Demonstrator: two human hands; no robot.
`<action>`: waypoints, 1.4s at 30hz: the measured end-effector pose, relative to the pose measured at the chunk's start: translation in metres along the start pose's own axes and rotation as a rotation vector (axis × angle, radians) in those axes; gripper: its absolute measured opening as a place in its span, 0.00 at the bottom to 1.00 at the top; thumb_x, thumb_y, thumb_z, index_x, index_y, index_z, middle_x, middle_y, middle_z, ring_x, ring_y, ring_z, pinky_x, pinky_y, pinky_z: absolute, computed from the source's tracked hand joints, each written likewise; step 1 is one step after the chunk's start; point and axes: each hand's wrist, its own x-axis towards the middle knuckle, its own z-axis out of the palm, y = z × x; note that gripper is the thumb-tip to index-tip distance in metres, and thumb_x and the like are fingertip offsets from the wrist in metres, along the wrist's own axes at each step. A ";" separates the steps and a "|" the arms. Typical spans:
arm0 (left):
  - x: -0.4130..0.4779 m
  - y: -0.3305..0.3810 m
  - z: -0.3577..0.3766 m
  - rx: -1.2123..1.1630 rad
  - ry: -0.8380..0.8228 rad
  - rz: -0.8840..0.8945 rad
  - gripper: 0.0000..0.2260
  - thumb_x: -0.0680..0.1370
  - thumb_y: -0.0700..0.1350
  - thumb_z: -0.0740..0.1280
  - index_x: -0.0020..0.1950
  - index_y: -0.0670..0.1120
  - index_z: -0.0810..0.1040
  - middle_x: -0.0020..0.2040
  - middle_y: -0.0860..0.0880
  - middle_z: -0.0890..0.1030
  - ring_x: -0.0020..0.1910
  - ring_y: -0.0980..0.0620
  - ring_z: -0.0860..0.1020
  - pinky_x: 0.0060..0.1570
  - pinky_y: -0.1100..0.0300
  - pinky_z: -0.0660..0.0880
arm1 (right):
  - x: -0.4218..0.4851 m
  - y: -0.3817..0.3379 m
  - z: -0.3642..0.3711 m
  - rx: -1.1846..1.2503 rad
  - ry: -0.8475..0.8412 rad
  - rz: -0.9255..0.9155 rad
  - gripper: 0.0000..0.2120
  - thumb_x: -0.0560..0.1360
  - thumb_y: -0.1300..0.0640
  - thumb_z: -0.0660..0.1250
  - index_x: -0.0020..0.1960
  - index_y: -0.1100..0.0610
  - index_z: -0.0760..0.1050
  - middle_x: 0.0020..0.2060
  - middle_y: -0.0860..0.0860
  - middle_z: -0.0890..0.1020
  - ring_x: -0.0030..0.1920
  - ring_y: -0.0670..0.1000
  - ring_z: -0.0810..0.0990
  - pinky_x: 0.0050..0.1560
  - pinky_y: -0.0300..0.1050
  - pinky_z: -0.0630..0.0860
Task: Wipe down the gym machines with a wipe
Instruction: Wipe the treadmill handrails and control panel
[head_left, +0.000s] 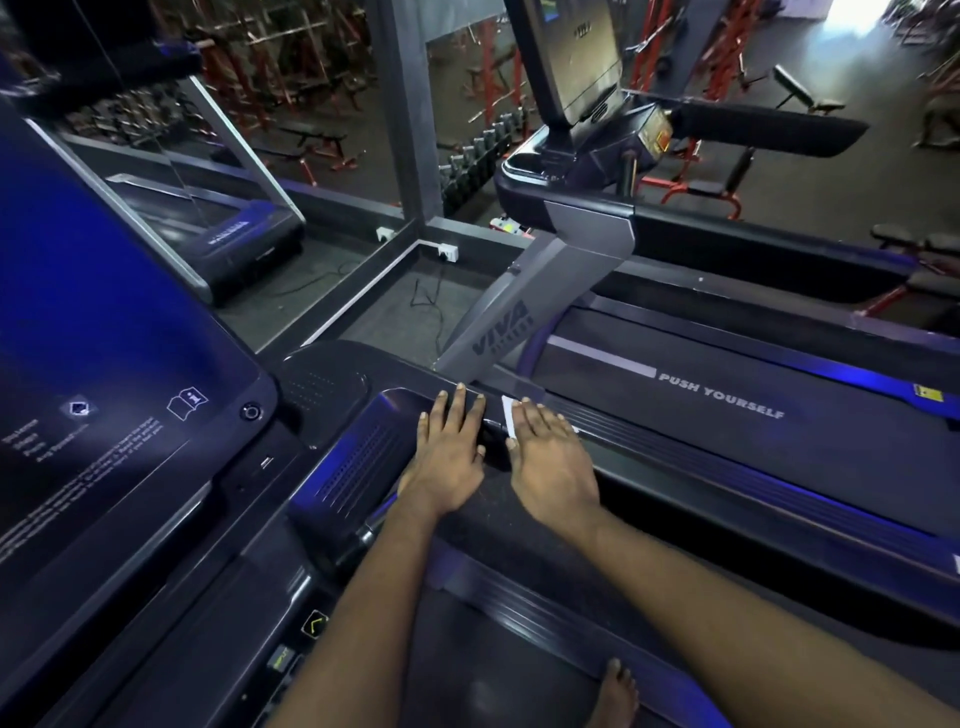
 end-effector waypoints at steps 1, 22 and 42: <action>0.000 0.000 0.000 0.005 -0.001 0.002 0.32 0.82 0.44 0.60 0.83 0.48 0.48 0.83 0.47 0.41 0.82 0.43 0.40 0.79 0.42 0.42 | 0.001 0.001 -0.002 0.007 -0.019 -0.012 0.25 0.83 0.54 0.58 0.78 0.62 0.63 0.75 0.59 0.69 0.75 0.58 0.68 0.77 0.54 0.61; 0.001 -0.002 0.000 0.015 -0.015 0.007 0.33 0.83 0.44 0.60 0.84 0.49 0.47 0.83 0.49 0.40 0.81 0.43 0.39 0.79 0.43 0.42 | 0.012 -0.003 -0.018 -0.004 -0.087 -0.001 0.26 0.76 0.67 0.66 0.74 0.59 0.71 0.70 0.55 0.76 0.69 0.55 0.75 0.69 0.50 0.73; 0.000 -0.001 -0.001 0.044 -0.028 0.022 0.33 0.83 0.44 0.60 0.83 0.49 0.45 0.83 0.48 0.38 0.81 0.43 0.37 0.79 0.43 0.40 | -0.003 -0.003 -0.019 0.016 -0.182 -0.006 0.35 0.81 0.59 0.57 0.83 0.58 0.44 0.82 0.53 0.49 0.82 0.53 0.48 0.79 0.49 0.44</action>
